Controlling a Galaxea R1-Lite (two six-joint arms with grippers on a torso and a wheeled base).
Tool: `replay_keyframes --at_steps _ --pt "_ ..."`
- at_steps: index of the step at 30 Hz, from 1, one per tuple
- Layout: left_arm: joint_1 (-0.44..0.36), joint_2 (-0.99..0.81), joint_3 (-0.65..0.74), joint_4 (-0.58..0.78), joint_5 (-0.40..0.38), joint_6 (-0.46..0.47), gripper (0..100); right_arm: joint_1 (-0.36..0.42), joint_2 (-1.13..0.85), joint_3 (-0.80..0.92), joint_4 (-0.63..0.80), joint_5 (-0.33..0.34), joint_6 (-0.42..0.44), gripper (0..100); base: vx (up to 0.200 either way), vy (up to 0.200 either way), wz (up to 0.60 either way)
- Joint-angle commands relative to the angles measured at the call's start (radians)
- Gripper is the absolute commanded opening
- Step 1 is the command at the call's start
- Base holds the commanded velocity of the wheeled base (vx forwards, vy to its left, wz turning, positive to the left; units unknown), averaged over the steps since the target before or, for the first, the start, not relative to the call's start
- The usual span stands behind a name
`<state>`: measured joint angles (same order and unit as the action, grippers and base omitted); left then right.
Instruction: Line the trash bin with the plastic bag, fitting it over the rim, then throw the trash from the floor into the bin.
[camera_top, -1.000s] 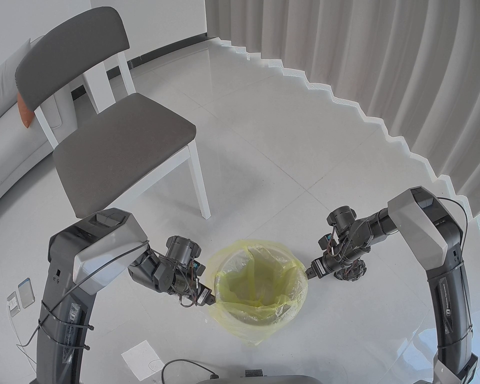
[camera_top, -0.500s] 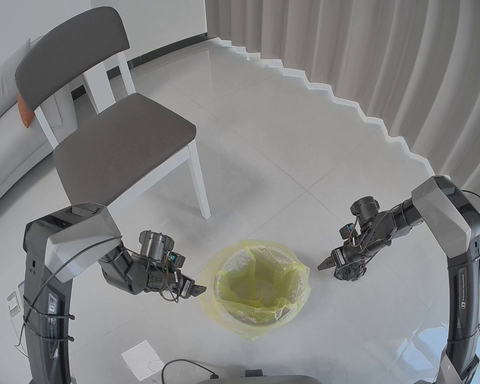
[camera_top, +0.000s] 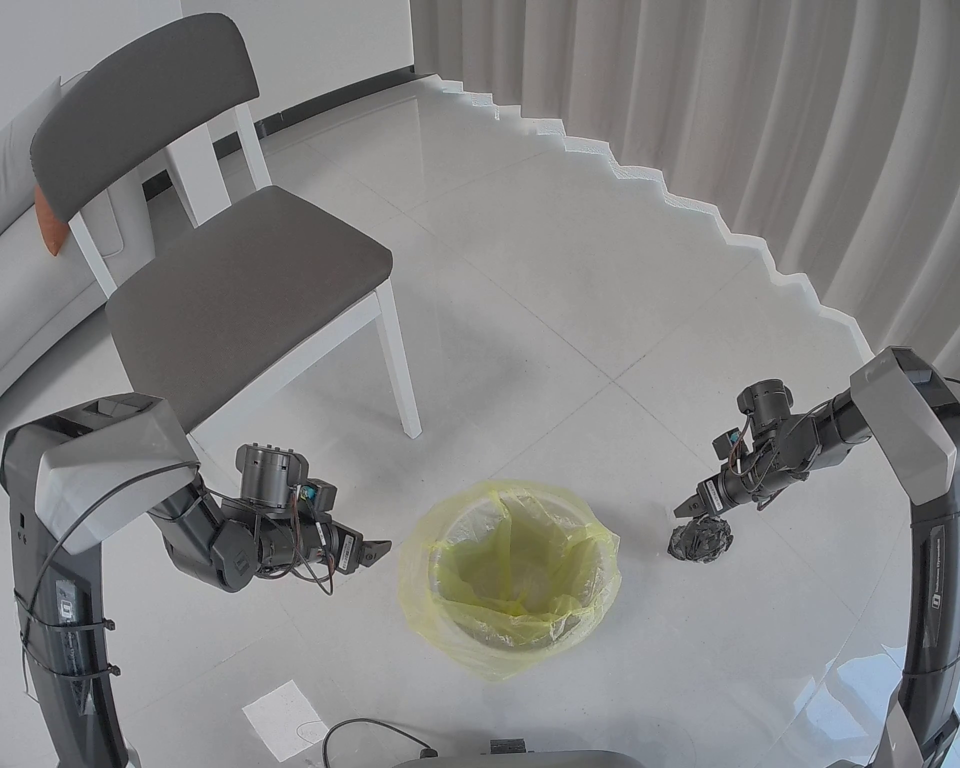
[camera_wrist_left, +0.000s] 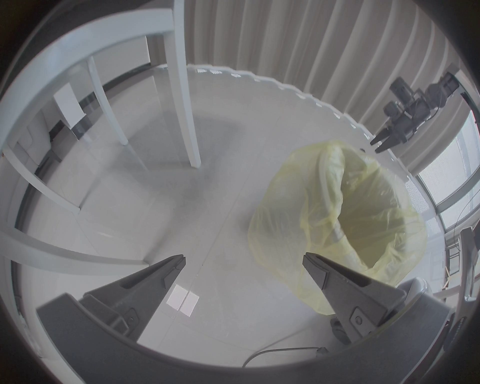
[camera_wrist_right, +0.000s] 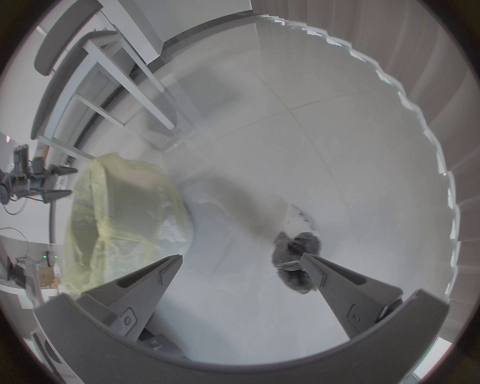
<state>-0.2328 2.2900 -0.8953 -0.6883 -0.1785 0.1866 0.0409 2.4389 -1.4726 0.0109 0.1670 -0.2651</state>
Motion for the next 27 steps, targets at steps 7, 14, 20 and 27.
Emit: replay_keyframes --at_steps 7,14,20,27 --pt "0.000 -0.078 0.078 -0.134 0.001 -0.035 100 -0.052 0.137 -0.046 -0.025 -0.021 -0.068 100 0.000 0.000 0.00" --pt "0.000 -0.098 0.095 -0.137 0.001 -0.053 100 -0.050 0.196 -0.135 0.008 -0.011 -0.066 100 0.000 0.000 0.00" --pt "0.004 -0.110 0.118 -0.172 0.002 -0.053 100 -0.044 0.221 -0.216 0.092 -0.011 -0.077 100 0.000 0.000 0.00" --pt "0.000 -0.122 0.118 -0.169 0.004 -0.052 100 -0.044 0.235 -0.279 0.196 -0.026 -0.075 0 0.000 0.000 0.00"
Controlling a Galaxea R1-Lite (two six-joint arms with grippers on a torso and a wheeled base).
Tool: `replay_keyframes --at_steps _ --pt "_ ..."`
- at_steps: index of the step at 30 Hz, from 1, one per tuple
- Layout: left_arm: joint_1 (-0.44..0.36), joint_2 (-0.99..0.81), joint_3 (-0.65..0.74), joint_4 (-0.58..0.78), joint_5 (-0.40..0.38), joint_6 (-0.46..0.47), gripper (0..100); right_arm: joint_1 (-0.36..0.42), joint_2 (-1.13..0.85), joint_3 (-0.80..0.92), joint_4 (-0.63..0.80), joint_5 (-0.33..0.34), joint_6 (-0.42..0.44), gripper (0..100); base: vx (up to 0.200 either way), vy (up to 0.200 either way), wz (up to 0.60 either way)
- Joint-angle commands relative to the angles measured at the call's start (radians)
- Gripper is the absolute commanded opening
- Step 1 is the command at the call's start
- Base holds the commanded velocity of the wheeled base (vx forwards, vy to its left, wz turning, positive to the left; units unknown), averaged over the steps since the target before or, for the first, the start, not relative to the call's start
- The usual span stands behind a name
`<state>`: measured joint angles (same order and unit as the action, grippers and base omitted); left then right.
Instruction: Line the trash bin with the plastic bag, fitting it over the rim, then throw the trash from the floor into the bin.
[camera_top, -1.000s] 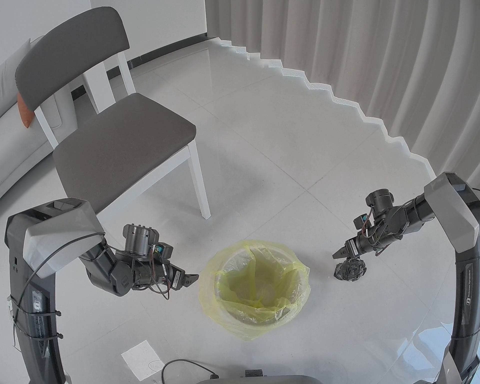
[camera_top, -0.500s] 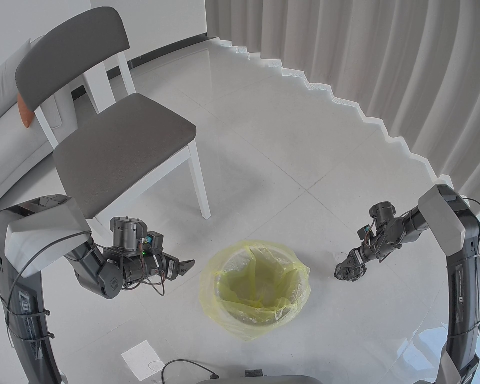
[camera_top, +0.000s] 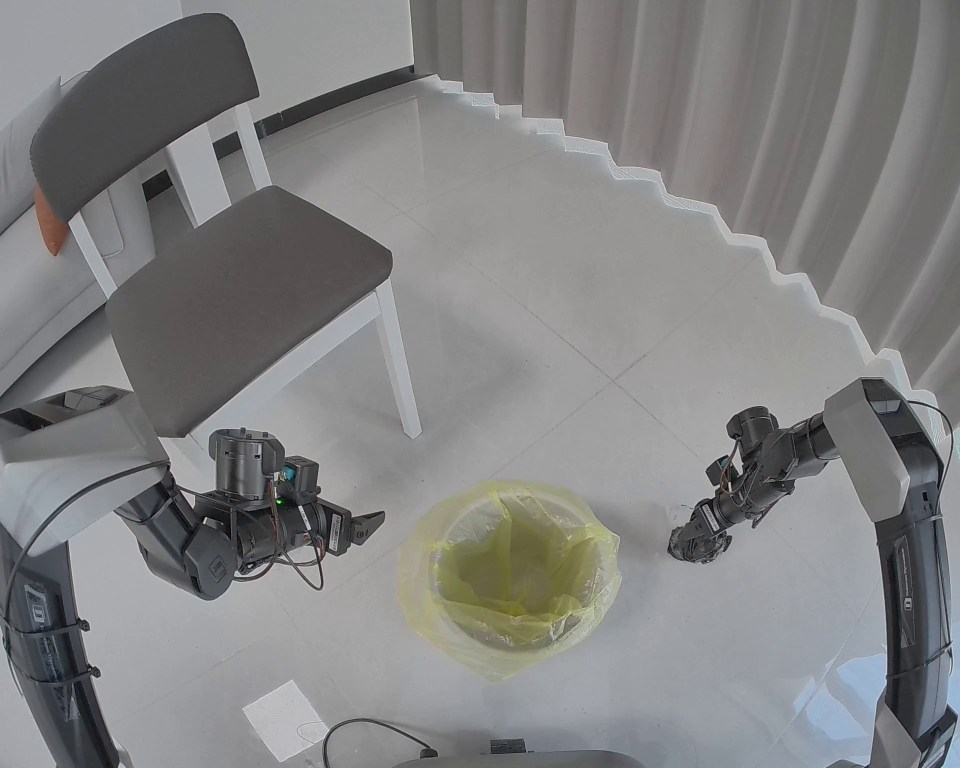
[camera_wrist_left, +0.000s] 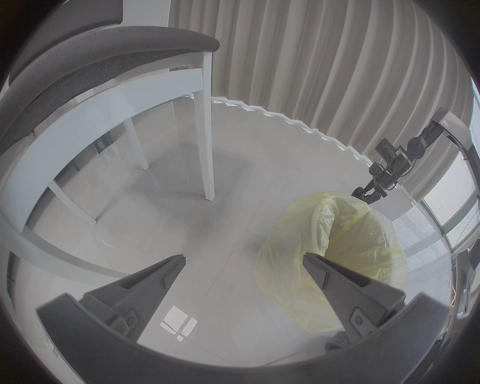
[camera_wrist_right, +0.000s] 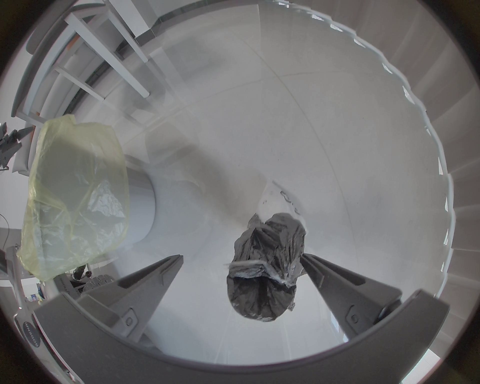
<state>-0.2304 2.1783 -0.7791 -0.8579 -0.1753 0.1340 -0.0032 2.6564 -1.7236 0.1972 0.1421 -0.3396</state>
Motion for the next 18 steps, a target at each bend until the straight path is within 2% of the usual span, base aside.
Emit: replay_keyframes --at_steps 1,8,14,18 --pt "-0.003 -0.014 0.001 -0.001 0.000 0.001 100 -0.003 0.019 -0.028 0.010 -0.001 -0.004 0 0.000 0.000 0.00" --pt "0.000 -0.008 0.003 -0.003 0.000 -0.002 100 -0.008 -0.016 0.021 0.001 -0.001 -0.018 0 0.000 0.000 0.00" --pt "0.002 -0.018 0.027 -0.032 -0.001 -0.007 100 0.005 -0.190 0.153 -0.018 0.010 -0.019 0 0.000 0.000 0.00" --pt "-0.001 -0.020 0.057 -0.095 0.004 -0.036 100 0.058 -0.372 0.274 -0.073 0.019 -0.015 0 0.000 0.000 0.00"
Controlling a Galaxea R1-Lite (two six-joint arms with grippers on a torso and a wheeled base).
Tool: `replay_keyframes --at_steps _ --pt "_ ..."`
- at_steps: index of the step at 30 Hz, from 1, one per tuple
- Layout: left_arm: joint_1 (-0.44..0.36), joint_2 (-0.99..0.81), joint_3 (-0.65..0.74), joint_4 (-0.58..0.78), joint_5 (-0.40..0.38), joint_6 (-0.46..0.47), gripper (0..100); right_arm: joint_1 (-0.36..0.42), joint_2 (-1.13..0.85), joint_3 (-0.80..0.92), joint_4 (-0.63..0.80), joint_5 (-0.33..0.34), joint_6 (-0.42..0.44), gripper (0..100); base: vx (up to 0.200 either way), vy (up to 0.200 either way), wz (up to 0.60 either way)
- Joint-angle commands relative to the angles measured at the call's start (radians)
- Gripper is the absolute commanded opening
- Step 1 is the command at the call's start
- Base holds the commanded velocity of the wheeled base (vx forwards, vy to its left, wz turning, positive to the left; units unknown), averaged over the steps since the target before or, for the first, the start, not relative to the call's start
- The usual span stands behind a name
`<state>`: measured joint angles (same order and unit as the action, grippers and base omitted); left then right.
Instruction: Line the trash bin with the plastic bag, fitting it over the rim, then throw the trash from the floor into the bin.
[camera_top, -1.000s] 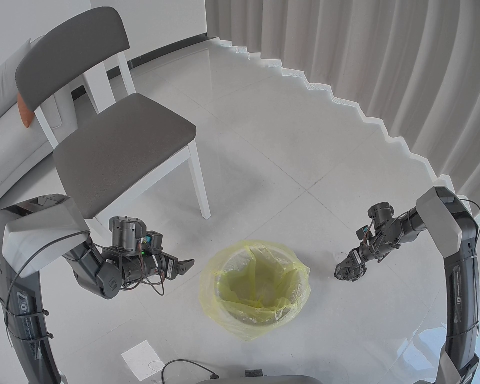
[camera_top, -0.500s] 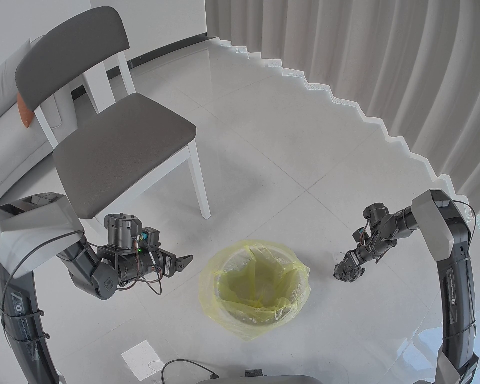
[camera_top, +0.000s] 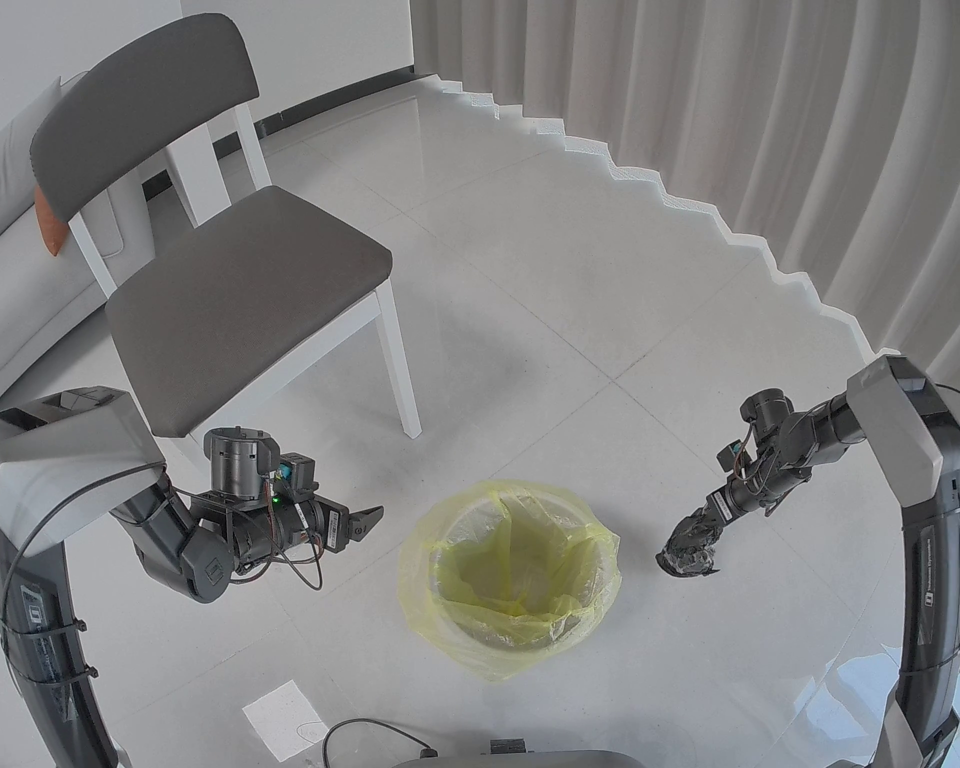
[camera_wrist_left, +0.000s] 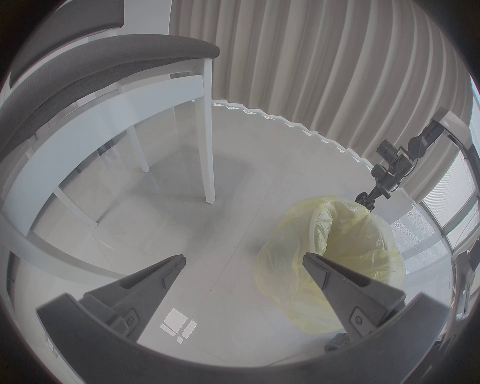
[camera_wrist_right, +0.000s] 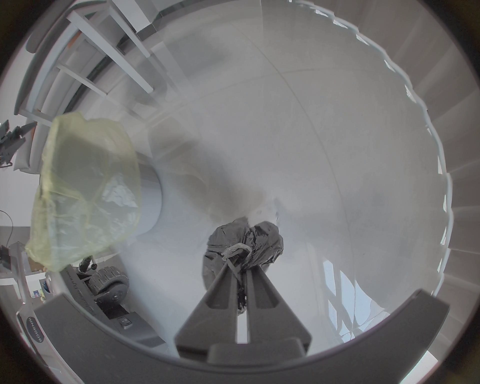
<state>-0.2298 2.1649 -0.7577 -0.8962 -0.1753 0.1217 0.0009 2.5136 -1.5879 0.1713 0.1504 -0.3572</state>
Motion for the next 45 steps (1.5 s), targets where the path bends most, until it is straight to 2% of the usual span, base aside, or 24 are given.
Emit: replay_keyframes --at_steps 1,8,9,12,15,20,26,29,45 --pt "-0.002 -0.005 0.041 -0.066 0.004 -0.025 100 0.071 -0.282 0.172 -0.059 0.012 0.003 0 0.000 0.000 0.00" --pt "0.017 0.019 0.047 -0.104 0.008 -0.028 100 0.208 -0.565 0.321 -0.092 0.009 0.003 0 0.000 0.000 0.00" --pt "0.017 0.019 0.047 -0.104 0.008 -0.028 100 0.208 -0.565 0.321 -0.092 0.009 0.003 0 0.000 0.000 0.00" --pt "0.018 0.018 0.066 -0.139 0.010 -0.028 100 0.314 -0.685 0.381 -0.102 0.017 0.006 0 0.000 0.000 0.00" --pt "0.020 0.018 0.098 -0.198 0.013 -0.028 100 0.410 -0.720 0.445 -0.199 0.043 0.024 0 0.000 0.000 0.00" --pt "0.017 0.016 0.139 -0.276 0.034 -0.034 100 0.536 -0.722 0.554 -0.355 0.038 0.064 0 0.000 0.000 0.00" --pt "0.027 0.010 0.143 -0.280 0.036 -0.034 100 0.639 -0.713 0.641 -0.380 0.037 0.096 0 0.000 0.000 0.00" --pt "0.027 0.013 0.143 -0.280 0.036 -0.036 100 0.650 -0.702 0.678 -0.391 0.037 0.095 0 0.000 0.000 0.00" --pt "0.018 0.021 0.153 -0.308 0.034 -0.062 100 0.674 -0.595 0.930 -0.661 0.046 0.095 0 0.000 0.000 0.00"
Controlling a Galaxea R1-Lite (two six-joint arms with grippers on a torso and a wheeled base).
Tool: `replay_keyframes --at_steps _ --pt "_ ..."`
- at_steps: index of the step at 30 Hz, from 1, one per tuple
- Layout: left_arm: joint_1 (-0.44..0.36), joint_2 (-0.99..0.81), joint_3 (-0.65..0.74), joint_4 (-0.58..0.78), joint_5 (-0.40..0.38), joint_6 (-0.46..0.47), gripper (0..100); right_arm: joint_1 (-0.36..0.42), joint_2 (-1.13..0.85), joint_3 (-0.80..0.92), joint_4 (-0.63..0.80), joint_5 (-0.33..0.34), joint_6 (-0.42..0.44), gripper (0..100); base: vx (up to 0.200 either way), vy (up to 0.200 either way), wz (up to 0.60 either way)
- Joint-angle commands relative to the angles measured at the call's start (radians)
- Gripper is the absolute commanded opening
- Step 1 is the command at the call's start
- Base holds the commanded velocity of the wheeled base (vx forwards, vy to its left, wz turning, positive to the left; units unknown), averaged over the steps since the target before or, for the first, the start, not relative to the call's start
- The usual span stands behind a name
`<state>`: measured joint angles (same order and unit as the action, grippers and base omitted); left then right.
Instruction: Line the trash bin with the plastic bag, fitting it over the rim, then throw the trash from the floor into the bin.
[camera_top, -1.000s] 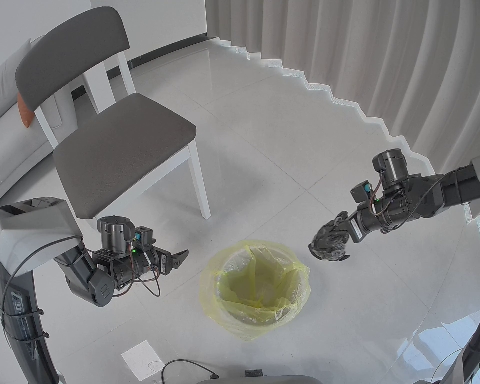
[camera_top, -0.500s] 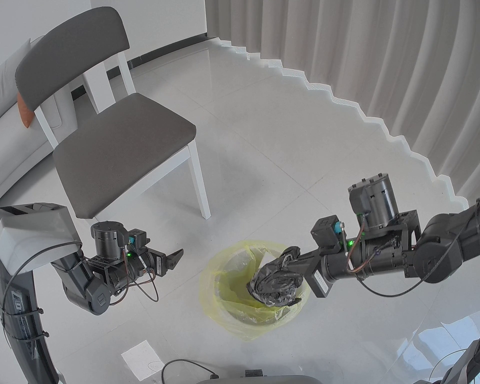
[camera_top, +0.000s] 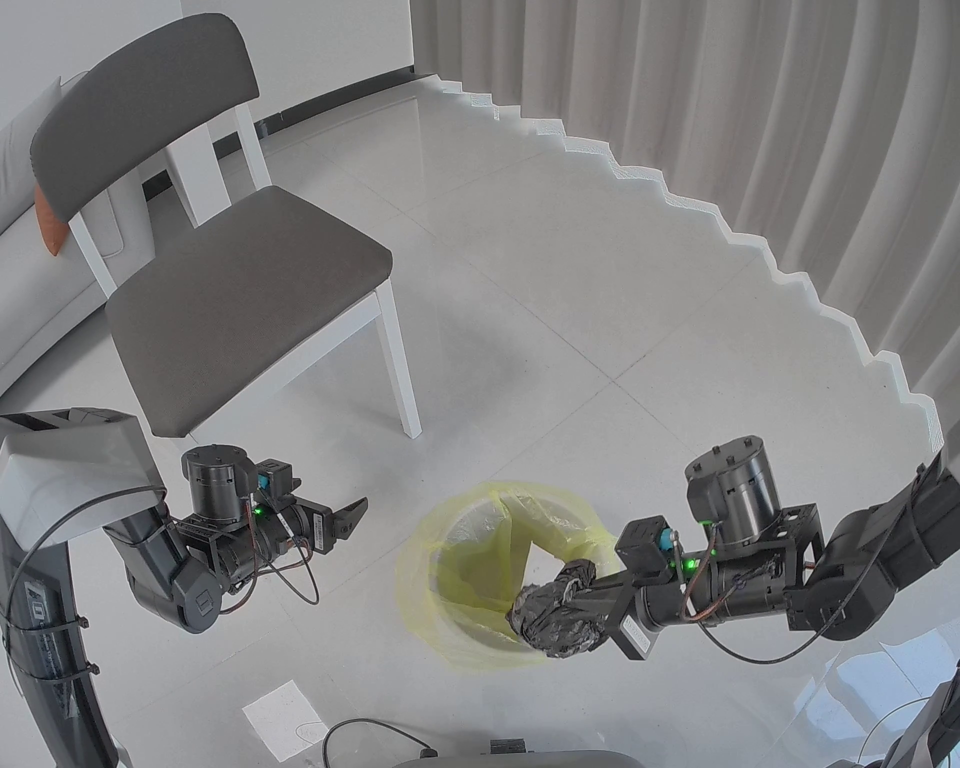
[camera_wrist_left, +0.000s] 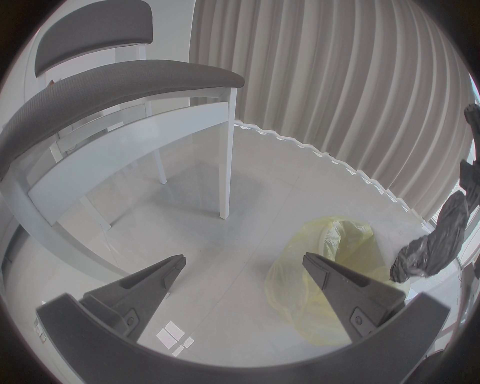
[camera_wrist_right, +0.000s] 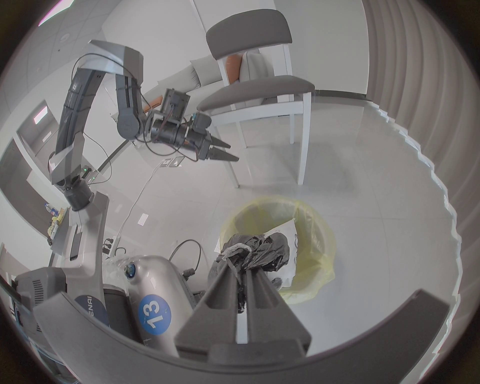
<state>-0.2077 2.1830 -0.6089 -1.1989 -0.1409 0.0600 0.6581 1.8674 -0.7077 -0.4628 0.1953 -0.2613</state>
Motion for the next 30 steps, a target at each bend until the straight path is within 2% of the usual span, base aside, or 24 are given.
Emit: replay_keyframes --at_steps 1,5,9,20,26,30 --pt "-0.004 0.003 0.005 -0.005 0.000 0.000 100 0.025 0.053 0.066 -0.042 0.001 -0.001 0 0.000 0.000 0.00" --pt "0.002 0.001 0.005 -0.005 -0.002 0.001 100 0.052 0.048 0.126 -0.106 -0.001 -0.001 0 0.000 0.000 0.00" --pt "0.004 0.004 0.005 -0.005 -0.003 0.000 100 0.041 0.052 0.120 -0.123 0.001 0.000 0 0.000 0.000 0.00" --pt "0.024 0.001 0.018 -0.007 -0.003 0.003 100 -0.015 0.055 -0.078 -0.091 0.024 -0.003 0 0.000 0.000 0.00" --pt "0.025 0.015 0.018 -0.008 -0.005 0.000 100 -0.029 0.187 -0.127 -0.074 0.046 -0.006 0 0.000 0.000 0.00" --pt "0.025 0.040 0.024 -0.053 -0.003 0.001 100 -0.029 0.294 -0.119 -0.126 0.047 -0.006 0 0.000 0.000 0.00"
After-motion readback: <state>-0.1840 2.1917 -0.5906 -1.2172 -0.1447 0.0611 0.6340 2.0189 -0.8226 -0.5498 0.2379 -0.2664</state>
